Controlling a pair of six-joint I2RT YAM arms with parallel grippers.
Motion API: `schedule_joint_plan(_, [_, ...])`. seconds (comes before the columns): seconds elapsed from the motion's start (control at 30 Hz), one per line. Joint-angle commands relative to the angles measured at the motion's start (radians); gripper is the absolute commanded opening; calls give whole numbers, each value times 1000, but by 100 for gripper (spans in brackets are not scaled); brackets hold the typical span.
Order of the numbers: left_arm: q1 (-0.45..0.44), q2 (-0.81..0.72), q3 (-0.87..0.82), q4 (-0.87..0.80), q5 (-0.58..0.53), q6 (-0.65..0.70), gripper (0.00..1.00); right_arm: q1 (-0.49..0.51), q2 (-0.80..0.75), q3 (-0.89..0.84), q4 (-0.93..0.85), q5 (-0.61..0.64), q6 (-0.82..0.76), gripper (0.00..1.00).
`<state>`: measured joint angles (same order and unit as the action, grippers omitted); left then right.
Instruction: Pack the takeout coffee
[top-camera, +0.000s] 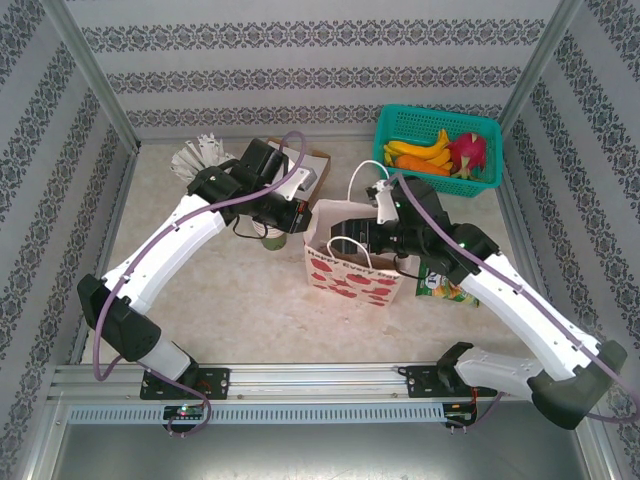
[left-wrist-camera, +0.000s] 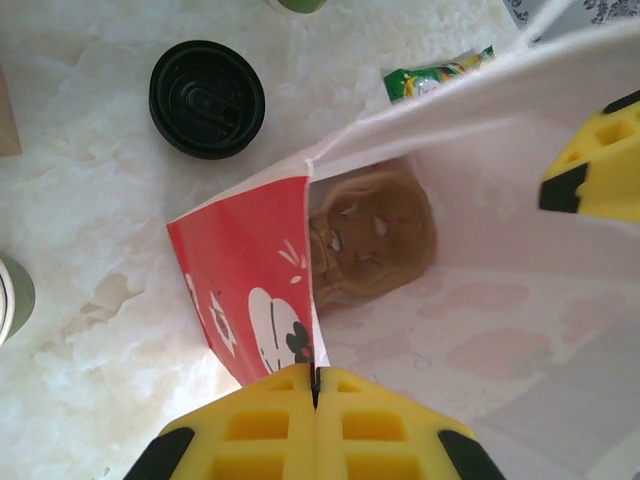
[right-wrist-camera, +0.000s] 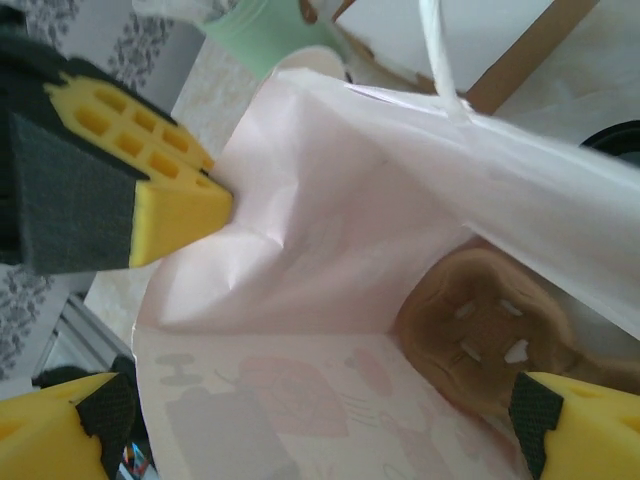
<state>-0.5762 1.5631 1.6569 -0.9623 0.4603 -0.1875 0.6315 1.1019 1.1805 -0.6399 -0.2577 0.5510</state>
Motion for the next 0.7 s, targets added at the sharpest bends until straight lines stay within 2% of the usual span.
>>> schedule_joint_plan(0.0, [-6, 22, 32, -22, -10, 7, 0, -27, -31, 39, -17, 46, 55, 98])
schedule_joint_plan(0.13, [-6, 30, 43, -29, -5, 11, 0, -48, -59, 15, 10, 1, 65, 98])
schedule_joint_plan(0.3, [-6, 33, 58, -40, 21, 20, 0, -55, -70, 64, -41, 101, 78, 97])
schedule_joint_plan(0.5, [-5, 31, 54, -46, 26, 28, 0, -85, -98, 75, -44, 66, 11, 97])
schedule_joint_plan(0.67, [-6, 33, 50, -43, 28, 31, 0, -93, -96, 76, -8, -88, -99, 97])
